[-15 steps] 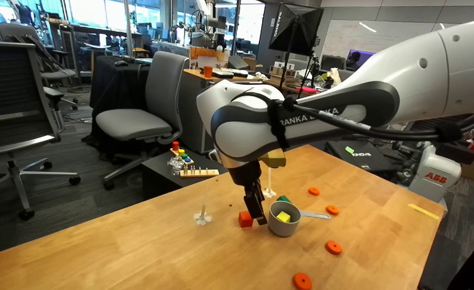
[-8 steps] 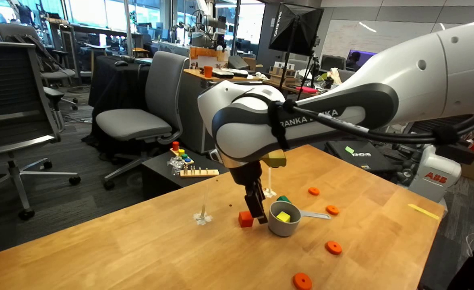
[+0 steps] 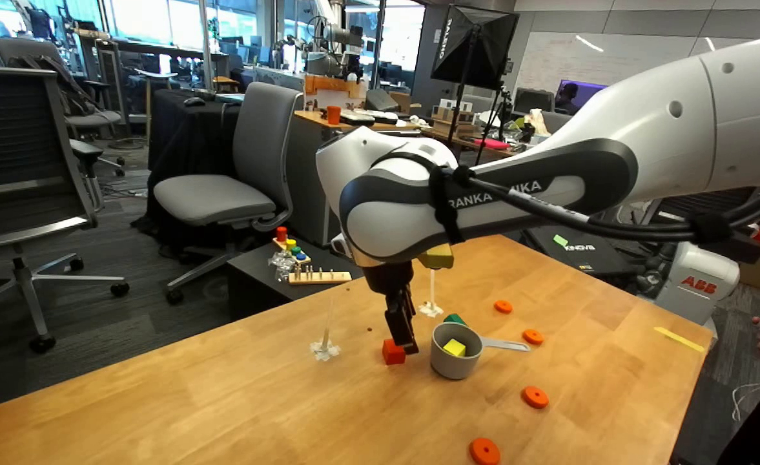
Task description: Put the blocks in the grey measuring cup
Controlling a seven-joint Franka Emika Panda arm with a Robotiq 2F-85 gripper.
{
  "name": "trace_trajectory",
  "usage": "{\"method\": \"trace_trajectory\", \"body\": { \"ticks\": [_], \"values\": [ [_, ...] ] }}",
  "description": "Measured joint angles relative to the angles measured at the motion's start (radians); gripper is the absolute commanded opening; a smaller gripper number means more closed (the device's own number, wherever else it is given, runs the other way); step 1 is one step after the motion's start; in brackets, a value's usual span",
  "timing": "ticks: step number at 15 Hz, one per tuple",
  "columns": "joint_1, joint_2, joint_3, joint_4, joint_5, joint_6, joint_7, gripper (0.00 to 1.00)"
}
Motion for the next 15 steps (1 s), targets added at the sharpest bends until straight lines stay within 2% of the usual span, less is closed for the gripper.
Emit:
{"method": "trace_trajectory", "body": {
  "ticks": [7, 8, 9, 15],
  "values": [
    [0.0, 0.036, 0.037, 0.008, 0.025, 0.122, 0.0, 1.0],
    [0.0, 0.04, 0.042, 0.008, 0.03, 0.131, 0.0, 0.75],
    [0.0, 0.045, 0.045, 0.008, 0.034, 0.139, 0.0, 0.74],
    [-0.007, 0.055, 0.048, 0.011, 0.05, 0.147, 0.0, 0.27]
  ]
}}
